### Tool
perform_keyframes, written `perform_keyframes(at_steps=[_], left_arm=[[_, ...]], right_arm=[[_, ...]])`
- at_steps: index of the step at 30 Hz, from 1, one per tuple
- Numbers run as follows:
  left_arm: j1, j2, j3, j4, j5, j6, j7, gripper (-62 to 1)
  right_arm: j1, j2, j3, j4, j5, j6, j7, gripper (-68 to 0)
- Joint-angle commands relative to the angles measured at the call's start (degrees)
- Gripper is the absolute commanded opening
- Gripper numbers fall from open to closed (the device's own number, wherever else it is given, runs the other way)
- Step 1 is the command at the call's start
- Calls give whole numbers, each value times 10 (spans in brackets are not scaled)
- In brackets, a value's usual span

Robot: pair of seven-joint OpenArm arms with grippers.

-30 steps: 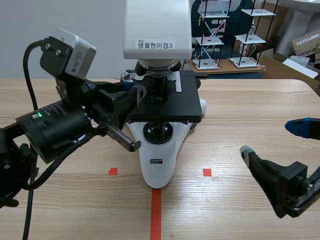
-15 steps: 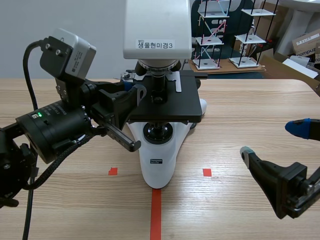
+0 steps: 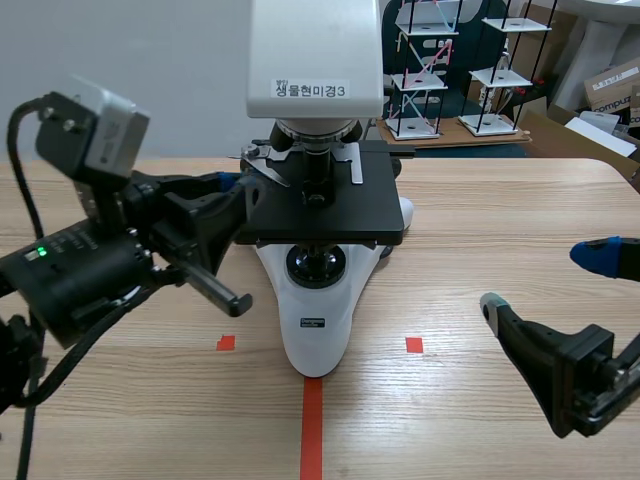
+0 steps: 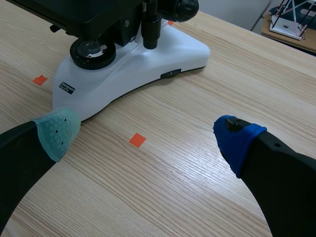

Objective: Return to the home posture

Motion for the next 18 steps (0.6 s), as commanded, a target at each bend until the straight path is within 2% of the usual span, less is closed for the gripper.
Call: perform_keyframes(at_steps=[1,5,8,14,18], left_arm=[[28,-17,-18,14,-4,-3,-27,-581],[97,-44,-63,26,-3,-8,-89,-554],[161,-57,-107,46,6,-18,-118,-455],[281,-58,-172,55,75,-25,-228,-224],[337,-58,-203,55,82,-25,-292,-101]], right_arm=[[0,6,7,8,8,-2,9,-80],[0,6,7,8,8,-2,9,-80],[0,6,7,8,8,-2,9,-80],[0,6,7,8,8,-2,9,-80],[0,6,7,8,8,-2,9,-80]])
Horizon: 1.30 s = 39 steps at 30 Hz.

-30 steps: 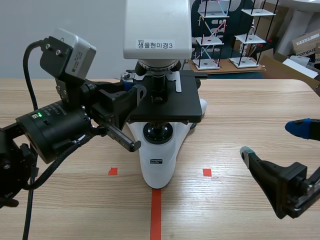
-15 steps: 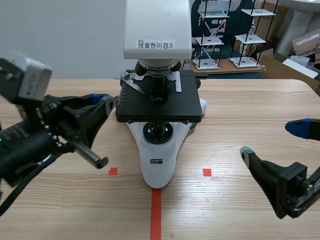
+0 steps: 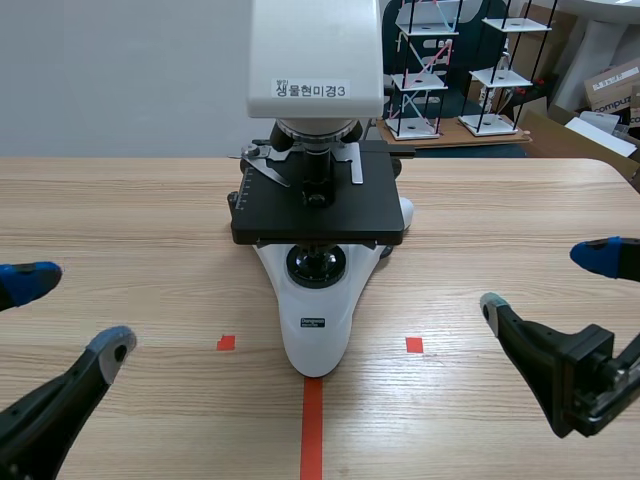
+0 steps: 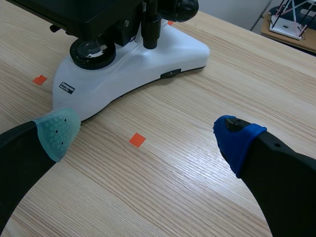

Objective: Return to the home posture

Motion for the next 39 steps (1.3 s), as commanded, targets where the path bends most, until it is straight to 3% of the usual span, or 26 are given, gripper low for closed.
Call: perform_keyframes(at_steps=[1,4,30,34,39], left_arm=[[7,3,-11,8,-8,0,-22,-71],[32,3,-28,8,-8,0,-29,12],[63,3,-43,8,-19,10,-30,14],[63,3,-43,14,-49,10,-30,14],[63,3,-43,42,-49,9,-8,14]], right_arm=[[0,6,7,8,8,-2,9,-80],[0,6,7,8,8,-2,9,-80],[0,6,7,8,8,-2,9,-80],[0,6,7,8,8,-2,9,-80],[0,6,7,8,8,-2,9,-80]])
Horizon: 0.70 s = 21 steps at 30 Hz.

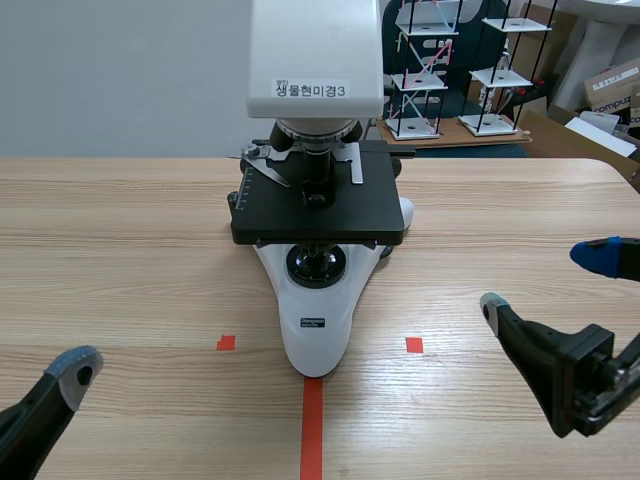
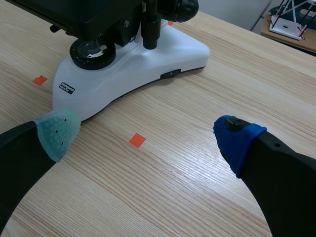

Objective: Return to the home posture

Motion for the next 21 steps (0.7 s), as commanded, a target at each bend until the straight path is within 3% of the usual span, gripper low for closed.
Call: perform_keyframes(at_steps=[1,21], left_arm=[[1,3,-2,20,-4,-1,-6,14],[1,3,-2,21,-4,-1,0,14]], right_arm=[[0,6,7,8,8,-2,8,-80],[0,6,7,8,8,-2,9,-80]])
